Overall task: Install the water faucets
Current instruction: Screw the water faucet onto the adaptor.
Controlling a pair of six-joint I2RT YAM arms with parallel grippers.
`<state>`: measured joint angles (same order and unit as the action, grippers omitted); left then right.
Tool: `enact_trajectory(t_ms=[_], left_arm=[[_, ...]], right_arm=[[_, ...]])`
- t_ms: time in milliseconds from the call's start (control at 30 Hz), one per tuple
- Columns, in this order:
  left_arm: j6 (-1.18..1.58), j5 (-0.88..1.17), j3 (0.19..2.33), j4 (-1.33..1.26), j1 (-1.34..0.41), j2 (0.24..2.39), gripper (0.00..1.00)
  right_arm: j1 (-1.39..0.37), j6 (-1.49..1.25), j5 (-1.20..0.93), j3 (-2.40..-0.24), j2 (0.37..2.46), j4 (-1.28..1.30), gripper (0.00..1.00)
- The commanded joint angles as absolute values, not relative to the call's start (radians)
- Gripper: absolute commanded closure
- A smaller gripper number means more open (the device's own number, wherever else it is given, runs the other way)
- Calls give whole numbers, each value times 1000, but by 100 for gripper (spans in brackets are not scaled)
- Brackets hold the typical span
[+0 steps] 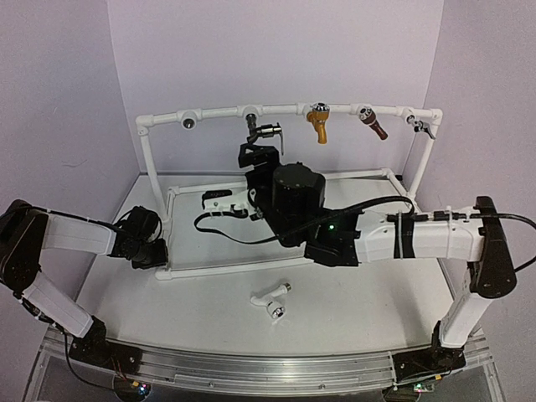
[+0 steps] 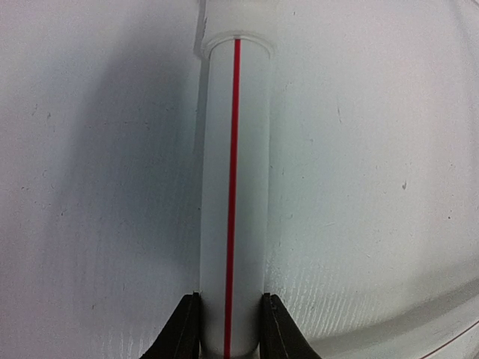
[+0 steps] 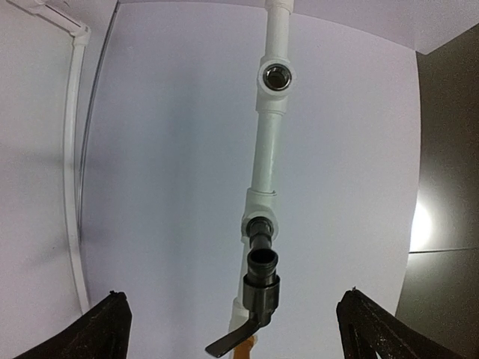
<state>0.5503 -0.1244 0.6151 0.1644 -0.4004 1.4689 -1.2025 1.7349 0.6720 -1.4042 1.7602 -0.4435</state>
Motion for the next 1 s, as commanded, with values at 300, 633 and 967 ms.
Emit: enact_trajectory(t_ms=[300, 633, 967], left_arm=[[609, -65, 608, 188, -419, 1470, 100], [609, -63, 602, 184, -420, 1460, 100], [609, -62, 601, 183, -420, 1457, 100]], right_arm=[[-1076, 1932, 685, -1709, 1994, -696, 6], [-1045, 1931, 691, -1806, 2087, -725, 16], [-1032, 1924, 723, -1818, 2114, -764, 36]])
